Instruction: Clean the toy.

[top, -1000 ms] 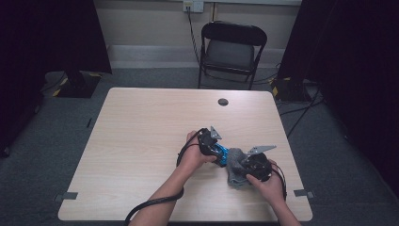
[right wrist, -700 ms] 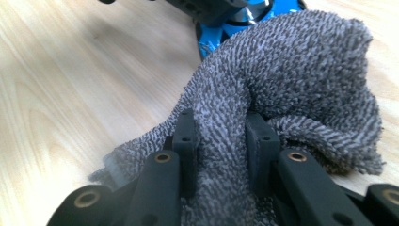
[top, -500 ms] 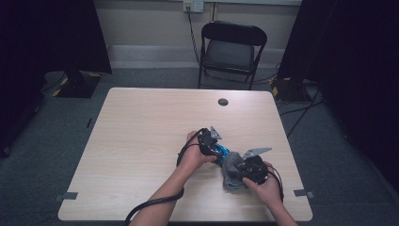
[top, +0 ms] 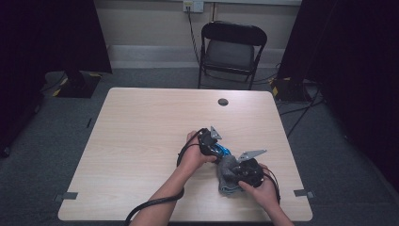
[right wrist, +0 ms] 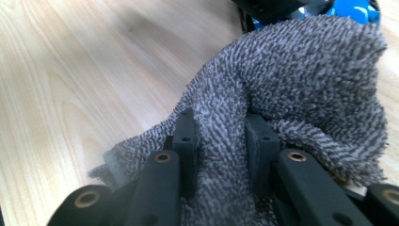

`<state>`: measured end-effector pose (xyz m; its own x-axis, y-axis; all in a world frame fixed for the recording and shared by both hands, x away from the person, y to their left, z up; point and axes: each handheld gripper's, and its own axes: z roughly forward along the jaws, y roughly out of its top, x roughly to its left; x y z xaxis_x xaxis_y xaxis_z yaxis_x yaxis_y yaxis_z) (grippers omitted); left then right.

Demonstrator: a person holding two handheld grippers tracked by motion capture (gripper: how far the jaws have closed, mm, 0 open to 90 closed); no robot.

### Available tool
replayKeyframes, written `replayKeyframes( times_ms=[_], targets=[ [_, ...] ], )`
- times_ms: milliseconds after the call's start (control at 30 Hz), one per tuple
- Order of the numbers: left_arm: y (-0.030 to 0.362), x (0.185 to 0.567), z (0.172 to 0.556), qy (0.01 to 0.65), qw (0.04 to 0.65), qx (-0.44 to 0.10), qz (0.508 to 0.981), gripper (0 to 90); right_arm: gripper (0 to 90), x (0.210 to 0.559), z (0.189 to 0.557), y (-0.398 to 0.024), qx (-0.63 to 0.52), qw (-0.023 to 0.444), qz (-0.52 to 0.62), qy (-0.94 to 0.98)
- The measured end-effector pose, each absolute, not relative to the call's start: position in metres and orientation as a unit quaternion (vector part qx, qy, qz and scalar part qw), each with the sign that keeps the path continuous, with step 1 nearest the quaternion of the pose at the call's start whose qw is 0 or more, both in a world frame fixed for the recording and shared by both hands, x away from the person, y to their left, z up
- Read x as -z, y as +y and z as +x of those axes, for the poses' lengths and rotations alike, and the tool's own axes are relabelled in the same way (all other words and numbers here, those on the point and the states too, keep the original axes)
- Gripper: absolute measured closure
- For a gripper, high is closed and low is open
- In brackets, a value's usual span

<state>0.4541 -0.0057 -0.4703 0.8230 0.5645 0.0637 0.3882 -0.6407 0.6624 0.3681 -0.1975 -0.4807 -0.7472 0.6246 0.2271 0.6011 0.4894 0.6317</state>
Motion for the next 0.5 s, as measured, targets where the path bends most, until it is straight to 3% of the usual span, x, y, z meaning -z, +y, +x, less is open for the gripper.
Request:
replayKeyframes(
  times_ms=[500],
  targets=[
    [-0.006,0.471,0.453,0.267,0.333,-0.134,0.894,14.4,70.5,0.476,0.356,-0.184,-0.357,-0.007,0.315,0.879]
  ],
)
